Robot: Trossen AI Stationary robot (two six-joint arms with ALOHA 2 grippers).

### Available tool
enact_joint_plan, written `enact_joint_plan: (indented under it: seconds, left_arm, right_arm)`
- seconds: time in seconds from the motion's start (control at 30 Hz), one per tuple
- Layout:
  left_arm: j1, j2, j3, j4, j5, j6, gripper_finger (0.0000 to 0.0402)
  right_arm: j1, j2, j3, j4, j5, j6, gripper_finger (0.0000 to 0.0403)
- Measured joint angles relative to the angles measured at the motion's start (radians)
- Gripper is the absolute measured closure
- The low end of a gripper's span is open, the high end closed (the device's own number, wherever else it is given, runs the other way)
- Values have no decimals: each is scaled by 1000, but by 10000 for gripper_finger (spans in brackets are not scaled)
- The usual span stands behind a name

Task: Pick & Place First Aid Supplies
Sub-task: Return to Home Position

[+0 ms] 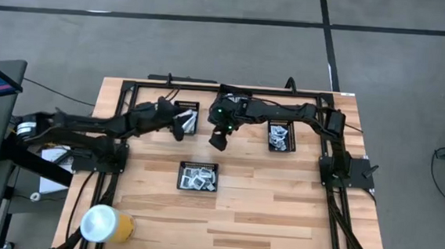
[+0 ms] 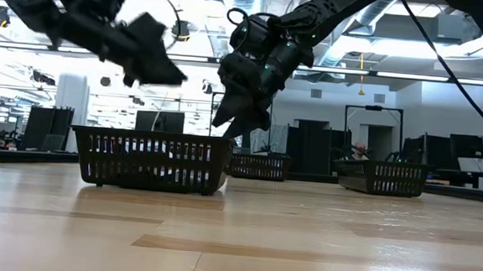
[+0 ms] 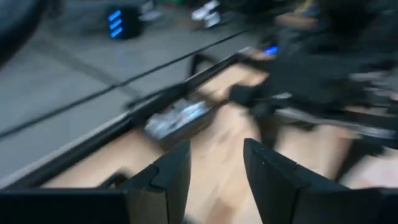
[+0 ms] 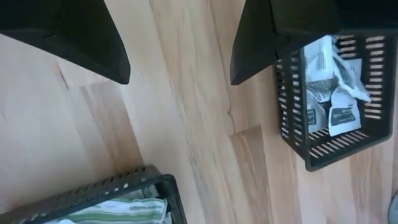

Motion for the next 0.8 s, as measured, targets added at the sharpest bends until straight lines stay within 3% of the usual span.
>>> enact_joint_plan:
  seconds: [0.13,0.4,0.7,0.8]
  left_arm:
    - [-20,-132,0,-64,80,80,252]
    - [-38,-355,0,-317,83,54,252]
    - [-43,-508,0,-481,98,9,252]
    - [-45,-522,-1,-529,98,-14,254]
  right_arm:
    - [10,-25,0,11,1,5,132]
    - [41,-83,2,42,0,8,132]
    - [86,-280,0,9,9,10,132]
    - [110,-372,0,-1,64,17,132]
